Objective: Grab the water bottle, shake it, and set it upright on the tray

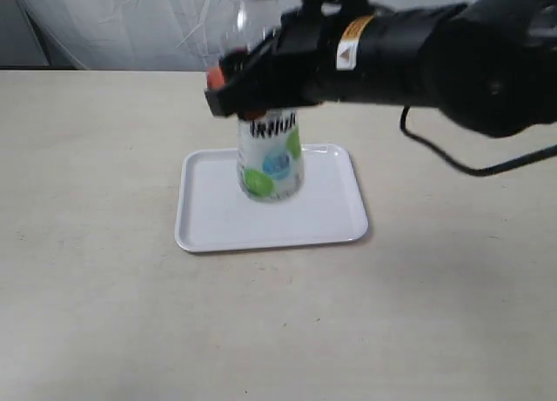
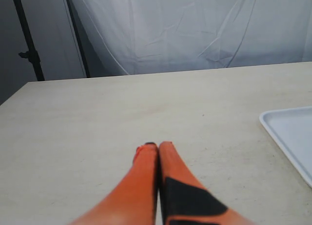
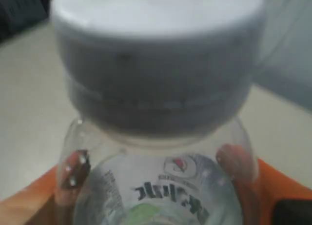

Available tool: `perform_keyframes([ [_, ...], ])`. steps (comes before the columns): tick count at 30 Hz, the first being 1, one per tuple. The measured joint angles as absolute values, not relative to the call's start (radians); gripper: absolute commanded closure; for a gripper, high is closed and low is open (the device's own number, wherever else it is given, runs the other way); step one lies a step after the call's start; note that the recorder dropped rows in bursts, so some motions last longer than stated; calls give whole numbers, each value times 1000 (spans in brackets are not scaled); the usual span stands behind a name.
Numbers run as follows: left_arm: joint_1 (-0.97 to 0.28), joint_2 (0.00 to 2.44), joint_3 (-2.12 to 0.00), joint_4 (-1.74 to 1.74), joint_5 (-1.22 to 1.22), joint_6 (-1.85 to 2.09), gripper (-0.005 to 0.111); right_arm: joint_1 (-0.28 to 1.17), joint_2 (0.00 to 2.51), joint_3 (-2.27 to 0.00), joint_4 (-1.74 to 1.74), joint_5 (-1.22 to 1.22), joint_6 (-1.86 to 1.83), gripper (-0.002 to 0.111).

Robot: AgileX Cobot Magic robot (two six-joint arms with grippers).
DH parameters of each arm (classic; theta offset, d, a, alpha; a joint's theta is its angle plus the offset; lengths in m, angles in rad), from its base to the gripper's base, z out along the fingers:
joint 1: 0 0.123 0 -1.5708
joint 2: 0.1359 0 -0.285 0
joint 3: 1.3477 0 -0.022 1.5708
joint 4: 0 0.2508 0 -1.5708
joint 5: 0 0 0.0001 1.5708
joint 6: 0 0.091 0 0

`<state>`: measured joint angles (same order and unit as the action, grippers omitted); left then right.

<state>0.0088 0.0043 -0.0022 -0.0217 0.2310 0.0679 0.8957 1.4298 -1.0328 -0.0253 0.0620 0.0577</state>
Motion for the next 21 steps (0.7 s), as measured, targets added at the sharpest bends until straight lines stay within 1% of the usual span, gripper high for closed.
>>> perform_keyframes([
  [1, 9, 4, -2, -22, 231, 68, 107, 900, 1346, -1039, -31, -29, 58, 109],
  [3, 9, 4, -2, -22, 231, 68, 107, 902, 1254, -1050, -35, -116, 58, 109],
  [6, 9, 4, -2, -22, 231, 68, 107, 903, 1262, -1013, -36, -75, 58, 109],
  [8, 9, 4, -2, -22, 231, 68, 107, 903, 1321, -953, -23, -43, 58, 109],
  [9, 9, 4, -2, -22, 231, 68, 107, 904, 1392, -901, -12, 18, 58, 109],
  [11, 9, 4, -2, -22, 231, 68, 107, 910, 1416, -868, 0, 75, 56, 109],
  [13, 9, 4, -2, -22, 231, 68, 107, 912, 1378, -876, 0, 54, 56, 109],
  [19, 9, 4, -2, -22, 231, 68, 107, 917, 1202, -938, -40, -135, 56, 109],
  [21, 9, 4, -2, -22, 231, 68, 107, 917, 1187, -944, -45, -137, 56, 109],
])
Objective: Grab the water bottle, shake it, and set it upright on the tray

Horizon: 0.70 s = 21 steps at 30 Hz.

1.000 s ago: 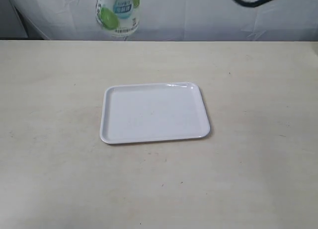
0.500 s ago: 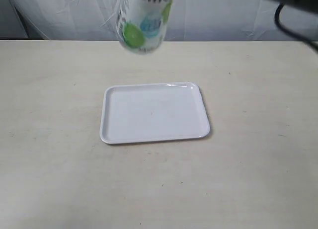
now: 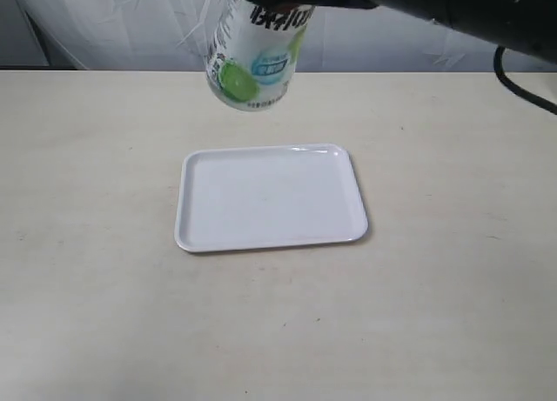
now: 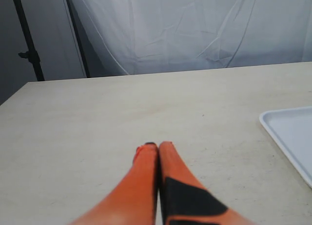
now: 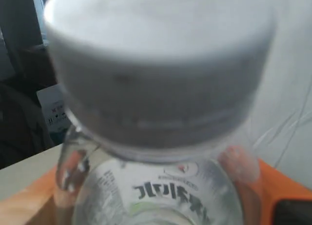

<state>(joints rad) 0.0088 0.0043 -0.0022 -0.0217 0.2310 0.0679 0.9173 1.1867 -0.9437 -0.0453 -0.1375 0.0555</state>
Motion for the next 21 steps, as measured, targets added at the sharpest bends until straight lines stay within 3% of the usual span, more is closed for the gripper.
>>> perform_keyframes([
  [10, 9, 4, -2, -22, 231, 68, 107, 917, 1412, -842, -19, 64, 56, 109],
  [21, 9, 4, -2, -21, 231, 68, 107, 961, 1288, -888, 42, -68, 60, 109],
])
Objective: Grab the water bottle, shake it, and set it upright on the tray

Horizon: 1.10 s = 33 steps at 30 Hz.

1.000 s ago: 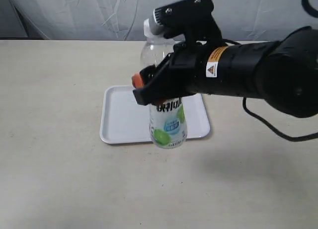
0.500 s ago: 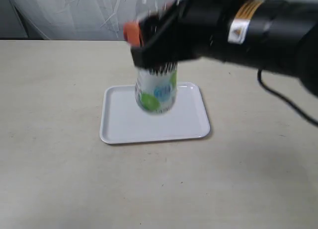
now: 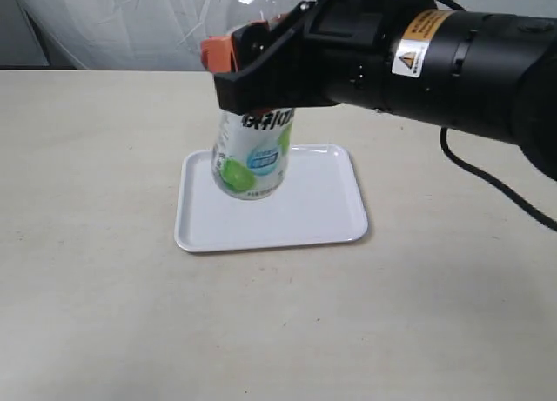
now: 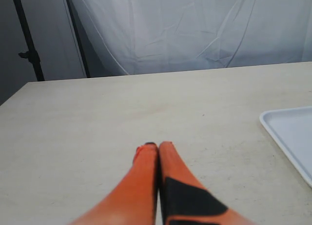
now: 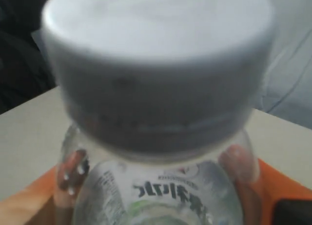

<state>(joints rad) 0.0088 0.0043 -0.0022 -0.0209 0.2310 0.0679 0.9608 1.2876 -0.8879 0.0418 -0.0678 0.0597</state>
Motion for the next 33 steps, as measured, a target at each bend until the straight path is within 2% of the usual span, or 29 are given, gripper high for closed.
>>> perform_keyframes([
  [4, 9, 4, -2, -21, 231, 68, 107, 1008, 1308, -888, 35, -68, 39, 109],
  [7, 9, 4, -2, -21, 231, 68, 107, 987, 1329, -888, 33, -50, 0, 109],
  [15, 9, 4, -2, -21, 231, 68, 107, 672, 1329, -888, 77, -53, -22, 109],
  [17, 9, 4, -2, -21, 231, 68, 107, 641, 1329, -888, 108, -60, 0, 109],
  [19, 9, 4, -2, -21, 231, 68, 107, 670, 1329, -888, 127, -66, 24, 109],
  [26, 9, 4, -2, -21, 231, 68, 107, 969, 1380, -888, -7, -114, 51, 109],
  [29, 9, 4, -2, -21, 231, 68, 107, 940, 1386, -888, -33, -92, 33, 109],
  [33, 9, 4, -2, -21, 231, 68, 107, 758, 1386, -888, -43, -65, 15, 109],
])
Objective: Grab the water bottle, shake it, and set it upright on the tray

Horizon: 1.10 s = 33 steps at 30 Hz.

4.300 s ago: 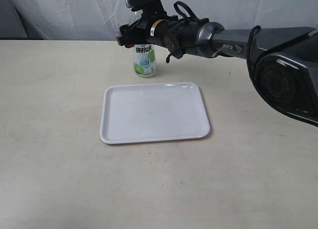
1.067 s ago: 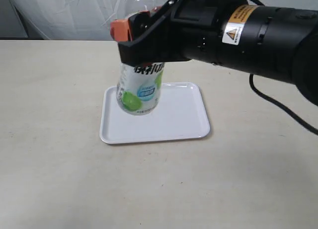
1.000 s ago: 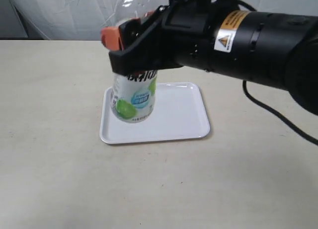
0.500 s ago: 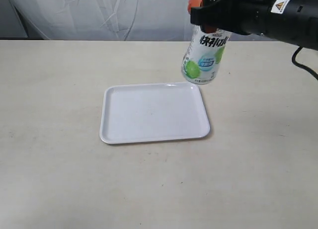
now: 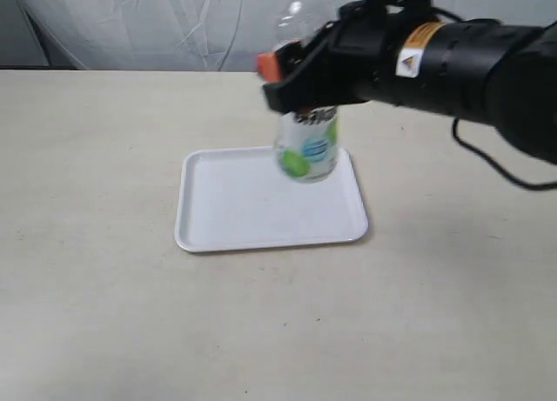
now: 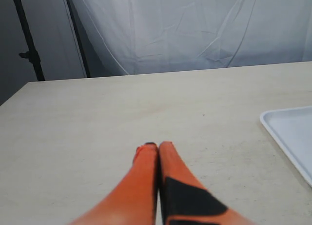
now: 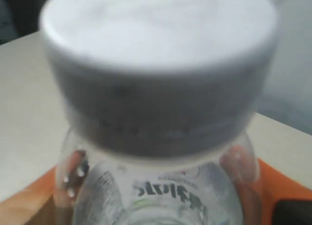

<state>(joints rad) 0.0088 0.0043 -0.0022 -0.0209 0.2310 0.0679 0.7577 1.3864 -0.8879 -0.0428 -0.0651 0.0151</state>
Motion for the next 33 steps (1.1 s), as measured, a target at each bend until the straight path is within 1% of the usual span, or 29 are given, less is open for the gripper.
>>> perform_keyframes([
  [3, 9, 4, -2, -21, 231, 68, 107, 641, 1386, -888, -7, -51, 8, 109],
  [5, 9, 4, -2, -21, 231, 68, 107, 631, 1380, -888, 14, -47, 13, 109],
  [7, 9, 4, -2, -21, 231, 68, 107, 682, 1378, -888, 27, -57, 23, 109],
  [11, 9, 4, -2, -21, 231, 68, 107, 892, 1409, -888, 29, -154, 35, 109],
  [13, 9, 4, -2, -21, 231, 68, 107, 975, 1436, -888, 18, -208, 28, 109],
  [16, 9, 4, -2, -21, 231, 68, 107, 1029, 1473, -888, 18, -241, -31, 109],
  [19, 9, 4, -2, -21, 231, 68, 107, 983, 1488, -888, 130, -223, -173, 109],
  [23, 9, 4, -2, -21, 231, 68, 107, 819, 1479, -888, 372, -211, -390, 109],
  [26, 9, 4, -2, -21, 231, 68, 107, 711, 1452, -888, 487, -221, -457, 109],
  [29, 9, 4, -2, -16, 231, 68, 107, 693, 1423, -888, 516, -226, -478, 109],
  [33, 9, 4, -2, -10, 231, 68, 107, 754, 1413, -888, 524, -208, -479, 109],
])
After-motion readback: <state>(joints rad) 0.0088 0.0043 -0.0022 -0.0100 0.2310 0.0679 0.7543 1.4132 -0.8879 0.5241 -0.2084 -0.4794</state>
